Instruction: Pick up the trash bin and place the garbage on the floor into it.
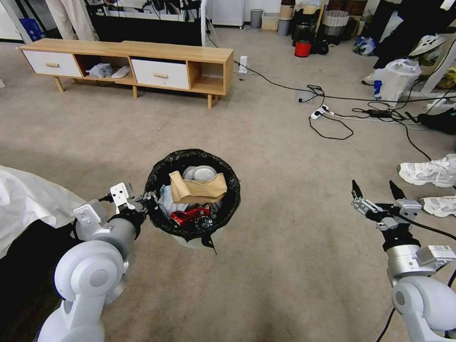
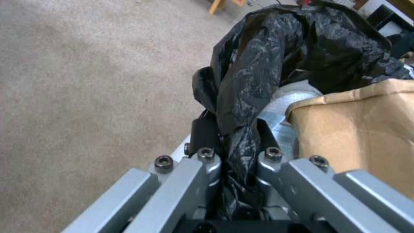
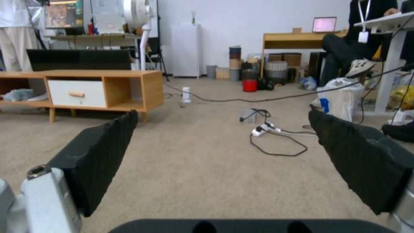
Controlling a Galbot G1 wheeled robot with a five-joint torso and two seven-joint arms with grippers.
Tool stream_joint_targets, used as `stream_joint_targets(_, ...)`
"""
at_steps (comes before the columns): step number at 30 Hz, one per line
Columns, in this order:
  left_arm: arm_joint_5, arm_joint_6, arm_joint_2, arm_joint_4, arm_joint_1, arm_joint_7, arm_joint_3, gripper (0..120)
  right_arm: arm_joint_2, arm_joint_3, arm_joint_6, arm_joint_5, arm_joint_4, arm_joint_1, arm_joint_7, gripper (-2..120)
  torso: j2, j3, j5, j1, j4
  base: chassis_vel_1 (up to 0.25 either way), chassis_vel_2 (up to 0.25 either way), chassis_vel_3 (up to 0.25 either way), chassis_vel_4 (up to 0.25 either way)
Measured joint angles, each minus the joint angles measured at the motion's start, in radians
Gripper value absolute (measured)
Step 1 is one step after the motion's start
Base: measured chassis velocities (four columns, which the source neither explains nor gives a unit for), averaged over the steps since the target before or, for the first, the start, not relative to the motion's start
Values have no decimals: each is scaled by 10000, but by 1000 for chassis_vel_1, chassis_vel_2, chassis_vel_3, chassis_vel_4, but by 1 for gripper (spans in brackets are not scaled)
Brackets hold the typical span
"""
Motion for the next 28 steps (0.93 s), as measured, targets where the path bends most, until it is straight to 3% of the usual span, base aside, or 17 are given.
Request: stream_joint_targets(28,-15,-1,15,-23,9,-27,-19,4,-1,-23,-26,-38,2,-27,11,100,0,0,0,0,0,0,0,0,0)
